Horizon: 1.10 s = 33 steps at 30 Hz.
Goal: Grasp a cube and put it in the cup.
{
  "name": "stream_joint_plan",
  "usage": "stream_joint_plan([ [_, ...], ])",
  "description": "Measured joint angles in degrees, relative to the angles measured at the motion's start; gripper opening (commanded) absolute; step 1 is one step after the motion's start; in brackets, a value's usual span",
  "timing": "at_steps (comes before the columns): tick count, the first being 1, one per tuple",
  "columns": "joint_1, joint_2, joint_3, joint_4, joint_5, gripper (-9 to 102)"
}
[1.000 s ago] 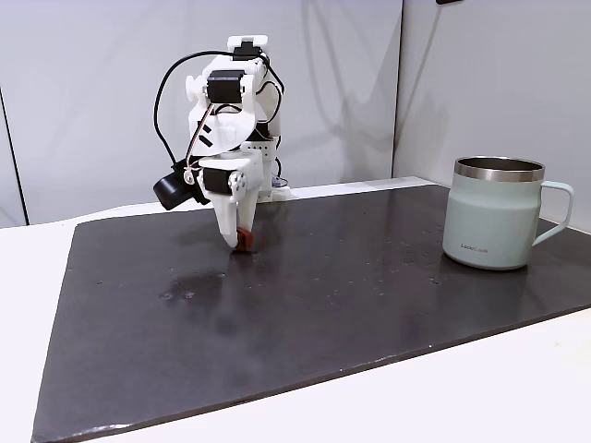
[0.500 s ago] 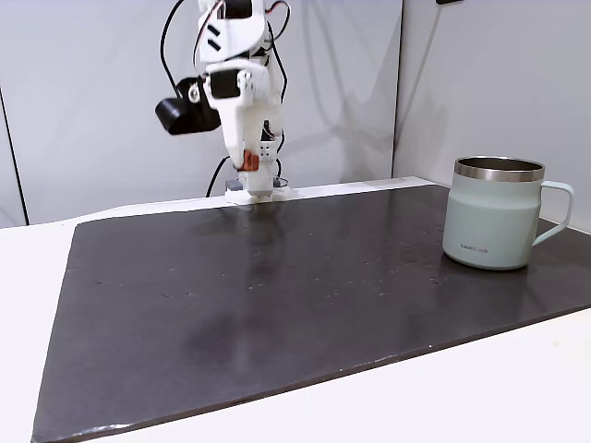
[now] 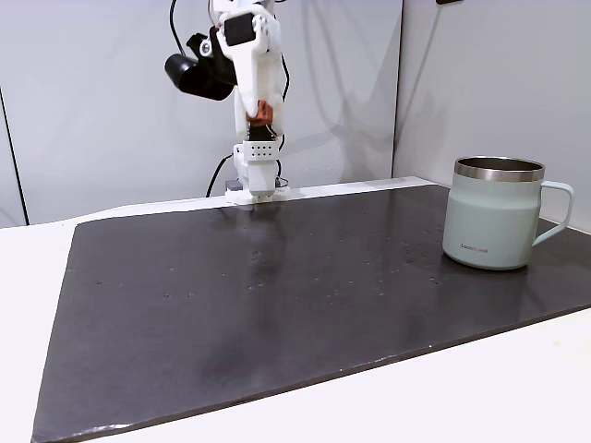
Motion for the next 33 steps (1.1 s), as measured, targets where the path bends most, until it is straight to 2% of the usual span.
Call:
stream_joint_plan([
  [8, -9.67, -6.86, -13.62, -1.32, 0.18, 4],
  [22, -24.17, -26.81, -37.79, -6.59, -5.71, 4],
  [33, -36.91, -36.65, -44.82, -9.23, -11.16, 4],
])
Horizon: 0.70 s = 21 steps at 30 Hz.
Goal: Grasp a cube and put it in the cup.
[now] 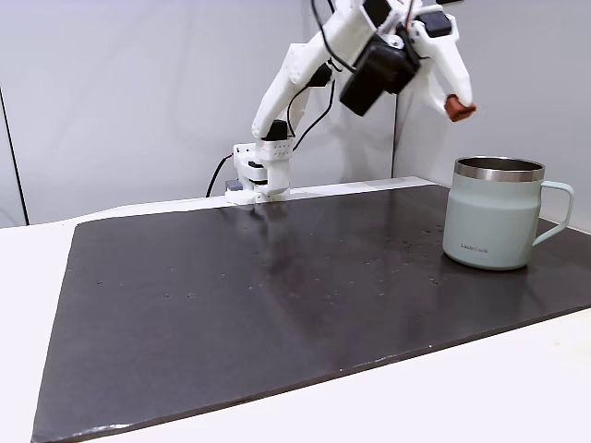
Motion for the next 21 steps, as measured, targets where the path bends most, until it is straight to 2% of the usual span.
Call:
stream_joint_plan([
  [8, -7.73, -1.58, -0.09, -0.53, -1.49, 3],
  [21, -5.19, -1.76, -0.79, -0.53, -1.58, 2],
])
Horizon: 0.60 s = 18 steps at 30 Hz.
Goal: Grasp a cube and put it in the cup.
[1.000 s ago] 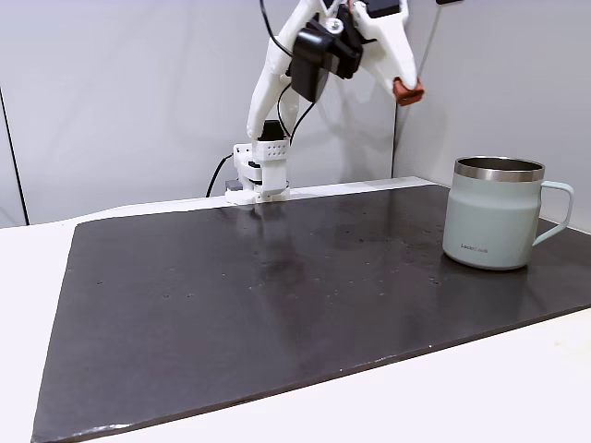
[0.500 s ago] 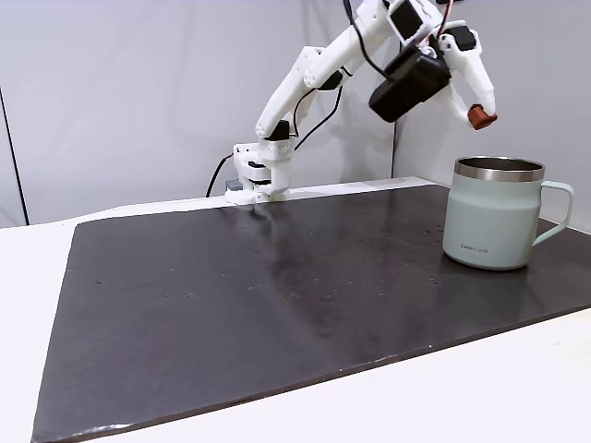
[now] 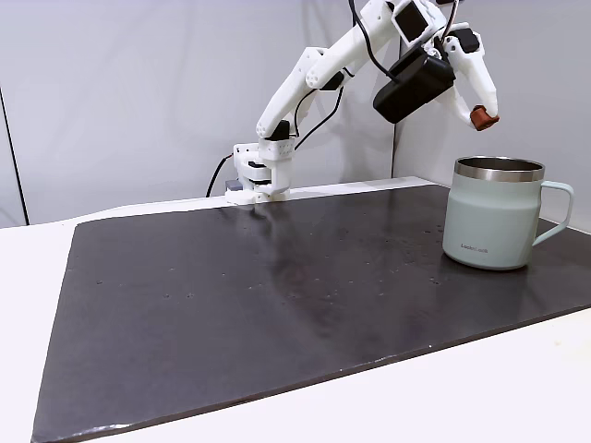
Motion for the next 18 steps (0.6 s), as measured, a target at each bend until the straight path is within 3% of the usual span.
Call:
stream_joint_plan([
  [8, 3.87, -3.52, -4.66, -0.79, 0.09, 4],
  [13, 4.75, -4.39, -5.01, -0.79, 0.53, 18],
  [18, 4.83, -4.39, -5.01, -0.44, 1.85, 22],
])
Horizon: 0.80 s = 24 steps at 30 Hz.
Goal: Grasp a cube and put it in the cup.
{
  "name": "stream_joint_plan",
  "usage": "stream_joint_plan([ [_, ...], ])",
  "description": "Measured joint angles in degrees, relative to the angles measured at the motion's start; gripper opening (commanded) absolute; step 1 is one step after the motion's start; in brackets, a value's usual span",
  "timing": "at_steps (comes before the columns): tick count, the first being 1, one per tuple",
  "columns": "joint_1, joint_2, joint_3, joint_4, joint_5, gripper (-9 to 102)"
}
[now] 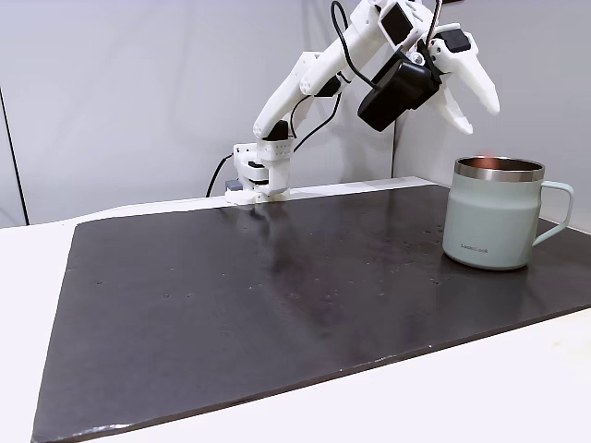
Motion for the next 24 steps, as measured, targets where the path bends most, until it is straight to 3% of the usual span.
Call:
stream_joint_plan([
  [24, -0.79, 0.79, 0.0, 2.29, -0.88, 20],
])
